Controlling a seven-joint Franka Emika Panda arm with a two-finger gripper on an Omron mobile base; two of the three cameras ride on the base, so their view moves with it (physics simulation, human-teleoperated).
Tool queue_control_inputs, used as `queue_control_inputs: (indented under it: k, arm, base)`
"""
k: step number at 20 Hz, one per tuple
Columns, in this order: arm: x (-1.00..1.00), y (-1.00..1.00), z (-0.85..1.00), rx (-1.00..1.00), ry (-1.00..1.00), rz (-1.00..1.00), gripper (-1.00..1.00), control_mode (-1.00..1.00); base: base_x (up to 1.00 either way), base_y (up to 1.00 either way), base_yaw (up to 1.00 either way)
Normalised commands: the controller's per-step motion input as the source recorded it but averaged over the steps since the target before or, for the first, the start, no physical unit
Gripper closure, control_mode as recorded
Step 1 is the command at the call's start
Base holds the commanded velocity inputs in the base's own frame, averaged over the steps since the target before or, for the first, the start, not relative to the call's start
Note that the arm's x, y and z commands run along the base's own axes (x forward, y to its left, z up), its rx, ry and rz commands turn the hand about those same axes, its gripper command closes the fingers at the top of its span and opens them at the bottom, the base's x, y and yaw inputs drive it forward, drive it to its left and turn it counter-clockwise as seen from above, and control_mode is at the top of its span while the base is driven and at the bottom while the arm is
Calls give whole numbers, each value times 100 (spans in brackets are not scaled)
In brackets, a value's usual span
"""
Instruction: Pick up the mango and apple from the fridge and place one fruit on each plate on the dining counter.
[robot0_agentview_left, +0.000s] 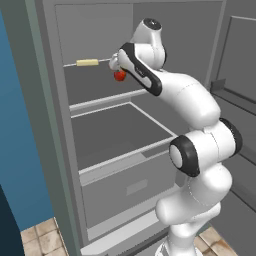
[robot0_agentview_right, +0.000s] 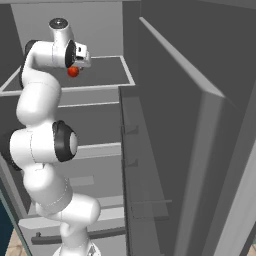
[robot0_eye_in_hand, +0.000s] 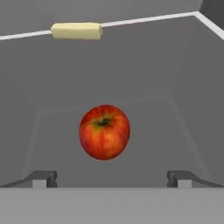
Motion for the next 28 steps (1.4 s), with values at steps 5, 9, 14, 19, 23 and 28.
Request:
queue_control_inputs:
  k: [5,9,14,19,23,28]
  arm:
    - [24,28,-13,0,-25,0,-100,-100]
    - [14,2,-6,0,5,0,-100,-100]
    - [-8,-7,7,0,13,0,-100,-100]
    - [6,-16,-1,0,4,2,-100,-100]
    - [38,6,-3,0,0,1,-100,-100]
    - [67,17,-12,0,4,1,-100,-100]
  base:
    - [0,0,0]
    - [0,0,0]
    - [0,0,0]
    - [0,0,0]
    - [0,0,0]
    - [0,0,0]
